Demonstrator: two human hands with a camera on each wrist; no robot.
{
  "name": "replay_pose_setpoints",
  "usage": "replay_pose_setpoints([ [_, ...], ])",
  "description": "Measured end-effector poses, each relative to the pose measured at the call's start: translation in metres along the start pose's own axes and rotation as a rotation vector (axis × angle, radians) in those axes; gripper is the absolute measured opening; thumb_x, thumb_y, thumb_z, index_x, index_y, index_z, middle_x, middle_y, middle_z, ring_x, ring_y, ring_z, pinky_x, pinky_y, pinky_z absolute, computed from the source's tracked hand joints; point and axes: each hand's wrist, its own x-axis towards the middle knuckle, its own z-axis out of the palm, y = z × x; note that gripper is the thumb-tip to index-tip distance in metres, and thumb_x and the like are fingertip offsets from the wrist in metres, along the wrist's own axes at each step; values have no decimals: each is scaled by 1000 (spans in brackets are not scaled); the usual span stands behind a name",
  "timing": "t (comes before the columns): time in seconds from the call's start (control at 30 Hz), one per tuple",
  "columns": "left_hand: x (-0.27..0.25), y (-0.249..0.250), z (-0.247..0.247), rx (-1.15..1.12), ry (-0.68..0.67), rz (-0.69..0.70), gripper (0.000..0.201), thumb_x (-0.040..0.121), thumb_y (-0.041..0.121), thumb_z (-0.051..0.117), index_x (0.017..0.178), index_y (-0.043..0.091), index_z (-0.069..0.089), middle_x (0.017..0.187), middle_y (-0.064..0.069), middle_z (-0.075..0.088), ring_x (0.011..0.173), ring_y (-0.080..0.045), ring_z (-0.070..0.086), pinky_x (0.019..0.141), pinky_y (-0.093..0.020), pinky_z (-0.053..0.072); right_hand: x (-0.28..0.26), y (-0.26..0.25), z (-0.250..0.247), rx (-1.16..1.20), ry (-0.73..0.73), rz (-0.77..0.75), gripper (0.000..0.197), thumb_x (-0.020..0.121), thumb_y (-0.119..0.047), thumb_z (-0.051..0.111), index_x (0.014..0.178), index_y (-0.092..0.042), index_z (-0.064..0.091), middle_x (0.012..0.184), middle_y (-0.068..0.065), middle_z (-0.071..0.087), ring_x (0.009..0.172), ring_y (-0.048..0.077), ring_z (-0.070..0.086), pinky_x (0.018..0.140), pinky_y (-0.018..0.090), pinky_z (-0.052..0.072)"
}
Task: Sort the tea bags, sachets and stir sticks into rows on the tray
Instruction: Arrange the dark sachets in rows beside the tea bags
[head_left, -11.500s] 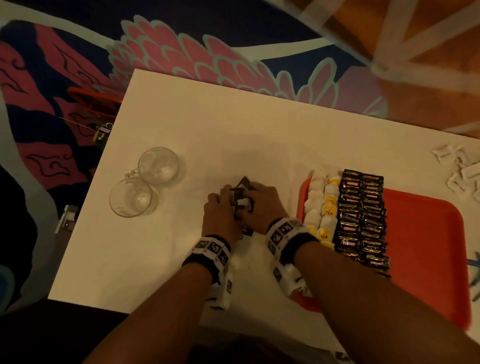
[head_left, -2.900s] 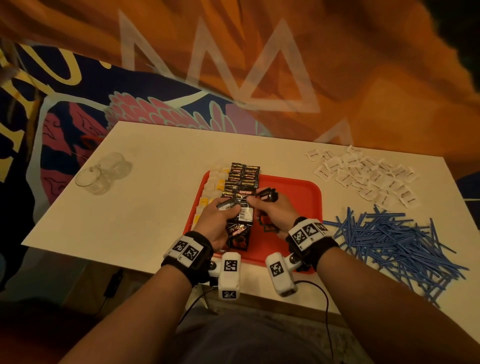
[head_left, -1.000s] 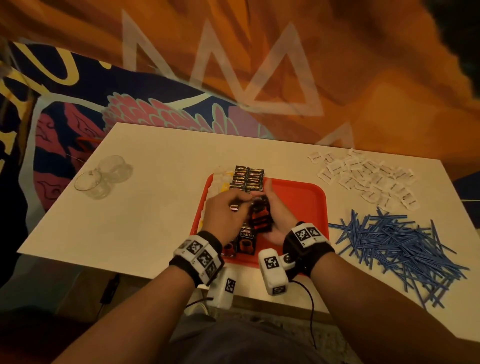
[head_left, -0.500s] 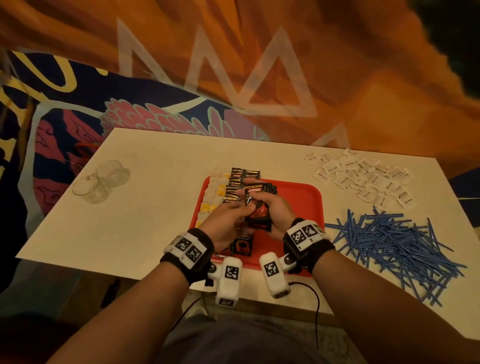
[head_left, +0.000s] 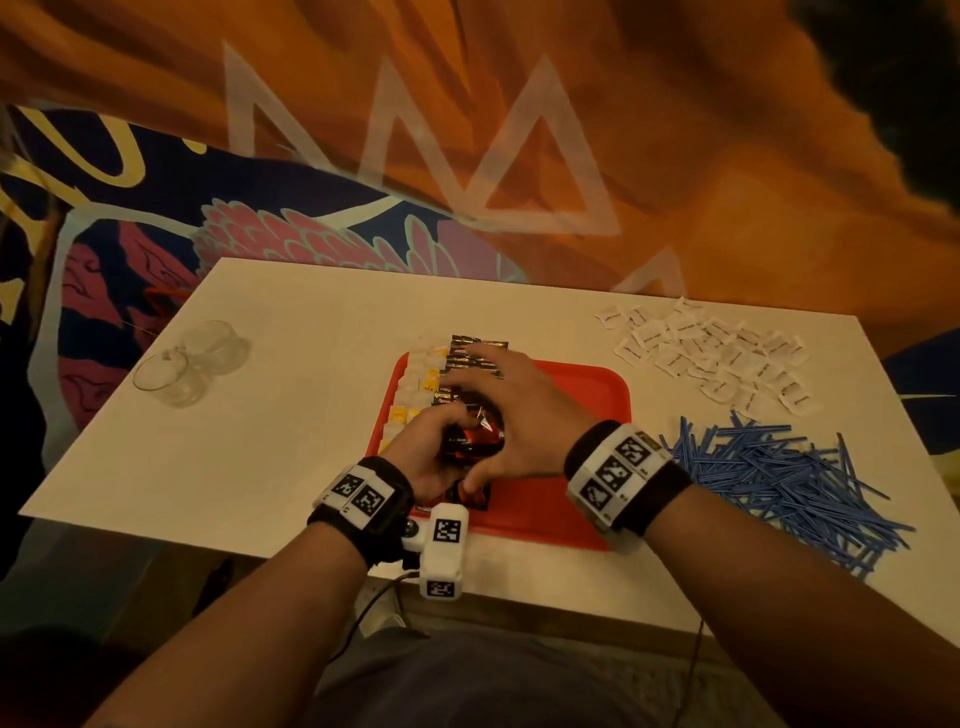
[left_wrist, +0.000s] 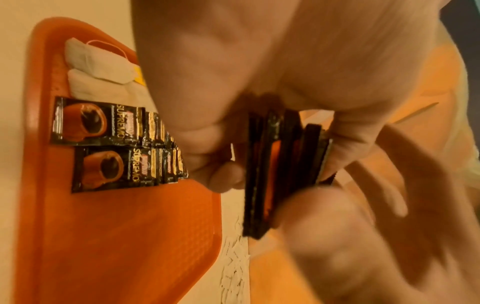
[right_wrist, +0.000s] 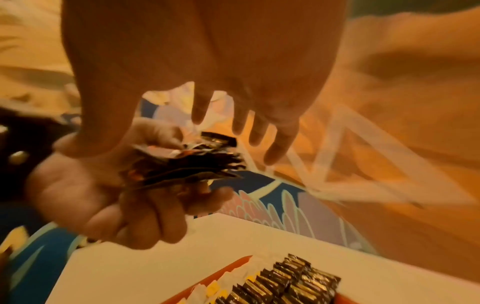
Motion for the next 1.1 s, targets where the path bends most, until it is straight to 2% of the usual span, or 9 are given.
replay_pose_setpoints([
  [0.1, -4, -5, 7, -36, -76, -4, 18, 77, 2, 51, 88, 11, 62, 80, -8, 59, 71, -20, 61, 62, -34, 47, 3, -3, 9, -87, -91, 16, 97, 54, -54, 88, 136, -35, 40, 153, -3, 25, 138, 23, 26, 112, 41, 34],
  [0.27, -9, -11, 4, -218, -205, 3, 26, 79, 12, 68, 105, 8, 68, 91, -13, 68, 82, -27, 70, 57, -34, 58, 1, 3, 18, 41, 43, -27, 84, 54, -45, 90, 125, -28, 48, 127, -2, 44, 116, 18, 44, 97, 39, 47],
  [0.37, -7, -17, 2, -211, -219, 31, 61, 58, 21, 95, 112, 9, 70, 103, -14, 70, 93, -27, 71, 71, -37, 61, -4, 5, 14, 122, 37, -41, 91, 53, -49, 90, 130, -27, 48, 136, -2, 40, 125, 16, 37, 104, 29, 37],
  [0.53, -6, -22, -1, -285, -176, 51, 87, 49, 36, 99, 125, 11, 65, 122, -15, 66, 113, -29, 65, 88, -41, 59, -4, 2, 8, 222, 104, -62, 72, 58, -40, 90, 120, -23, 56, 123, -4, 49, 113, 11, 46, 100, 30, 43],
  [0.73, -7, -24, -7, -252, -142, 17, 72, 56, 19, 95, 121, 9, 65, 109, -15, 68, 99, -29, 70, 75, -38, 61, -6, -3, 13, 216, 47, 6, 86, 60, -45, 88, 134, -29, 48, 134, -6, 48, 122, 12, 44, 104, 34, 41],
  [0.8, -11, -17, -4, -205, -162, -2, 31, 70, 11, 78, 100, 6, 74, 94, -13, 71, 84, -26, 72, 67, -33, 59, -6, -5, 15, 142, -1, 28, 103, 59, -49, 87, 145, -34, 32, 144, -5, 44, 131, 16, 40, 108, 40, 38],
  [0.87, -9, -15, -2, -153, -111, -11, 23, 78, 9, 55, 85, 5, 76, 81, -12, 70, 74, -25, 71, 63, -31, 58, -6, -5, 20, 84, -46, 58, 118, 56, -53, 87, 150, -39, 17, 150, -3, 39, 136, 19, 35, 112, 44, 34],
  [1.0, -1, -13, -3, 36, 50, -25, 26, 86, 10, 57, 109, 6, 68, 99, -17, 67, 88, -29, 67, 82, -43, 53, -5, 1, 36, 248, -4, 127, 125, 54, -64, 83, 152, -36, 10, 157, -4, 26, 143, 16, 25, 116, 42, 28],
  [1.1, 8, -12, -14, 87, 111, 43, 25, 90, 5, 63, 114, 3, 68, 111, -21, 69, 101, -35, 68, 95, -50, 52, -3, 12, 48, 566, 191, 389, 101, 63, -60, 80, 146, -26, 33, 143, -5, 45, 129, 12, 45, 102, 29, 41],
])
